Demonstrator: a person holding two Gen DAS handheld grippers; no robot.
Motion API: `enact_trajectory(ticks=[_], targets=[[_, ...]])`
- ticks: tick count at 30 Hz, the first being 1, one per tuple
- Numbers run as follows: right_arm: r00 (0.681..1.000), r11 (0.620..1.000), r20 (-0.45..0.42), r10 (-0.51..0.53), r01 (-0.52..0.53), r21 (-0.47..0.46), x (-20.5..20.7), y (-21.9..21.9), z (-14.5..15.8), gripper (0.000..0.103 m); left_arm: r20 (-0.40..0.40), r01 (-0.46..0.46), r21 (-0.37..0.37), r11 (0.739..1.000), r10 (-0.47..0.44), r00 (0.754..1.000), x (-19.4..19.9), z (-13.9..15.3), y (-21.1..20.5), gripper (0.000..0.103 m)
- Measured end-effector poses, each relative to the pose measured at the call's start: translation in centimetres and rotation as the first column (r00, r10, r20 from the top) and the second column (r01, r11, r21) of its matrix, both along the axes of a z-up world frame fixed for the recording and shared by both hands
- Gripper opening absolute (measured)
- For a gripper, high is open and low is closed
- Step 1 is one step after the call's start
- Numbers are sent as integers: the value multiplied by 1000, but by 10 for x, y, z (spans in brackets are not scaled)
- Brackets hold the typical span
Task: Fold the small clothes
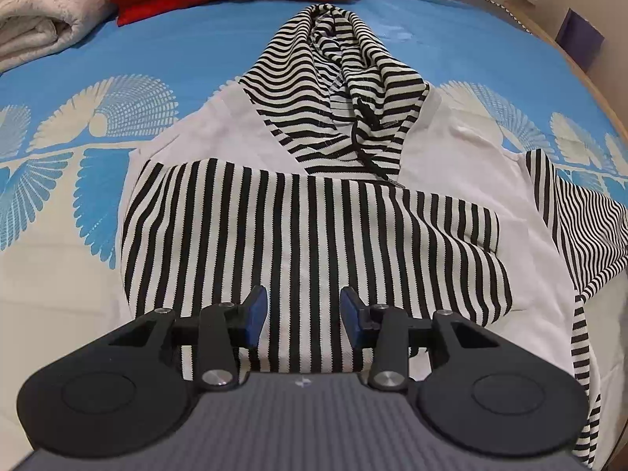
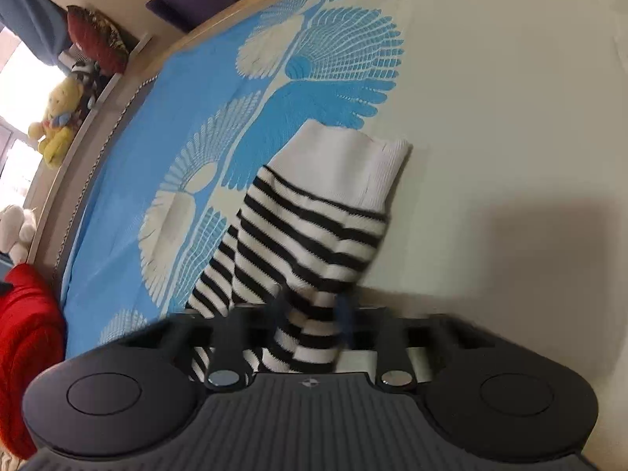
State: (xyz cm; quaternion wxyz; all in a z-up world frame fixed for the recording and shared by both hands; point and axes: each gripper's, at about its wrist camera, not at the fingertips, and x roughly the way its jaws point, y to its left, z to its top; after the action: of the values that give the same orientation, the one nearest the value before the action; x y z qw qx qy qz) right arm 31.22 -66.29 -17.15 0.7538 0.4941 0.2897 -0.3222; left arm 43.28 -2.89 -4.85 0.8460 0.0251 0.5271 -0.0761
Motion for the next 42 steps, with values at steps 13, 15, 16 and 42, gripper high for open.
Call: enact_trajectory(ticks=[13,15,16,42], targets=[[977,984,-120,-176,179,17,-18,3,4,11,-4,-42,-6,999,42,999,4,-1,10,45],[977,983,-113,-180,183,12,-17,1,1,11,-4,-44,-8,999,44,999,4,-1,10,45],[977,983,-116,-181,181,-6,-16,2,4,12,-5,-45,-8,999,45,999,4,-1,11,45],[136,86,-130,982,-939,-333,53,447,113,33,-36,-325,-168,931,323,946,16,22,129,45]])
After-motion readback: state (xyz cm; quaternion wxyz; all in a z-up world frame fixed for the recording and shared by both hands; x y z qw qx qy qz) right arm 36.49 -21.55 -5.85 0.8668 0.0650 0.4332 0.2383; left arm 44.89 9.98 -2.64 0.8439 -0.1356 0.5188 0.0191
